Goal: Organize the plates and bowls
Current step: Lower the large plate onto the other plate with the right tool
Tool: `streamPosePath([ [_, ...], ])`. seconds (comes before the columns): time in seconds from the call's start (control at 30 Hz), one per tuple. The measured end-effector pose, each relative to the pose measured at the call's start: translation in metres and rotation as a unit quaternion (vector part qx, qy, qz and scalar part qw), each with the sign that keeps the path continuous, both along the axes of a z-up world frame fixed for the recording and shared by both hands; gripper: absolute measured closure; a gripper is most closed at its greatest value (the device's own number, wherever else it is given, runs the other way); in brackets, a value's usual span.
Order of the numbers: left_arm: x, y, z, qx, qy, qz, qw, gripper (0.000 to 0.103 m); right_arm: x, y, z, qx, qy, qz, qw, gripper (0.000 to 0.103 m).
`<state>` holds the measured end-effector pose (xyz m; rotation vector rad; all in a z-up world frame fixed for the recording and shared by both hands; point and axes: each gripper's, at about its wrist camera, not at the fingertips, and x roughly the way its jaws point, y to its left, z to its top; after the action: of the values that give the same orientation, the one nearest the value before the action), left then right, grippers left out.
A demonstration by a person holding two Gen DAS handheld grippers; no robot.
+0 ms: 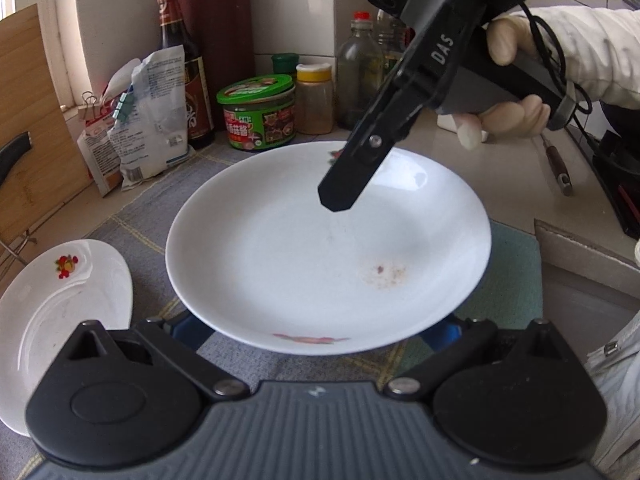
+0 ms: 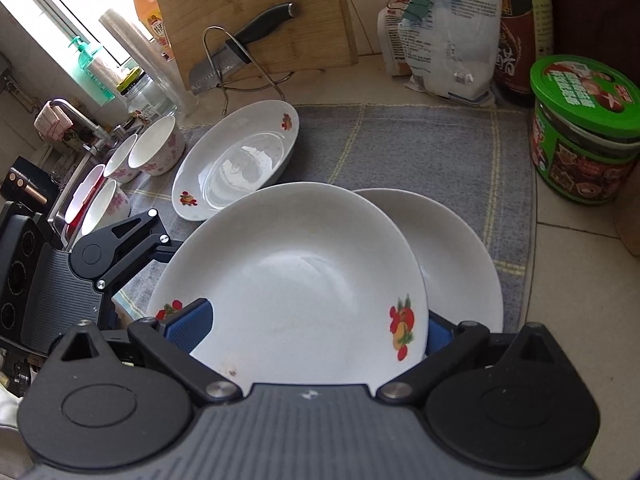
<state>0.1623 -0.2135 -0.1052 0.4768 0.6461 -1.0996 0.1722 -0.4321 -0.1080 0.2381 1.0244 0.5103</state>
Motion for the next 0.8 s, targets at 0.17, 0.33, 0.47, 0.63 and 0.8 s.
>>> streamPosePath([
  [0.17,0.001,-0.005,-0.002,0.004,0.000,-0.003,1.0000,0.001,-0.001,-0.006,-0.003,0.006,0.002,-0.008,1.000,0.000],
  [0.33,0.001,-0.006,-0.003,0.005,0.001,-0.004,1.0000,0.001,-0.001,-0.008,-0.005,0.005,0.002,-0.012,1.000,0.000],
  [0.47,0.001,-0.007,-0.003,0.008,0.001,-0.005,1.0000,0.001,-0.002,-0.008,-0.008,0.005,0.004,-0.013,1.000,0.000],
  [0.63,0.002,-0.008,-0.005,0.011,0.002,-0.005,0.9999,0.001,-0.002,-0.009,-0.010,0.007,0.006,-0.015,1.000,0.000],
  [0.8,0.001,-0.008,-0.006,0.012,0.001,-0.004,0.9999,0.001,0.000,-0.008,-0.012,0.006,0.007,-0.017,1.000,0.000],
])
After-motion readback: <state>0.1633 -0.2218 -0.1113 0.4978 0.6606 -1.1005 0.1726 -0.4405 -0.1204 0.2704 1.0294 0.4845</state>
